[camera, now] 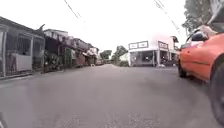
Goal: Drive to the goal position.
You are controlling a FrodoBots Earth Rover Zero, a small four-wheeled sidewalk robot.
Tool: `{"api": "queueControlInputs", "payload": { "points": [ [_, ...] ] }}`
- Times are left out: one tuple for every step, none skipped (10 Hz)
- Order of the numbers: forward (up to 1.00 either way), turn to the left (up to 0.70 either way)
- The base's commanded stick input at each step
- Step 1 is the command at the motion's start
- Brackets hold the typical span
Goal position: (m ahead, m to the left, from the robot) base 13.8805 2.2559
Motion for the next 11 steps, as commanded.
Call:
{"api": "queueControlInputs", "payload": {
  "points": [
    [0.7,0.0],
    [0.7,0.0],
    [0.7,0.0],
    [0.7,0.0],
    [0.7,0.0],
    [0.7,0.0],
    [0.7,0.0],
    [0.7,0.0],
    [0.7,0.0],
    [0.7,0.0],
    [0.7,0.0]
  ]
}}
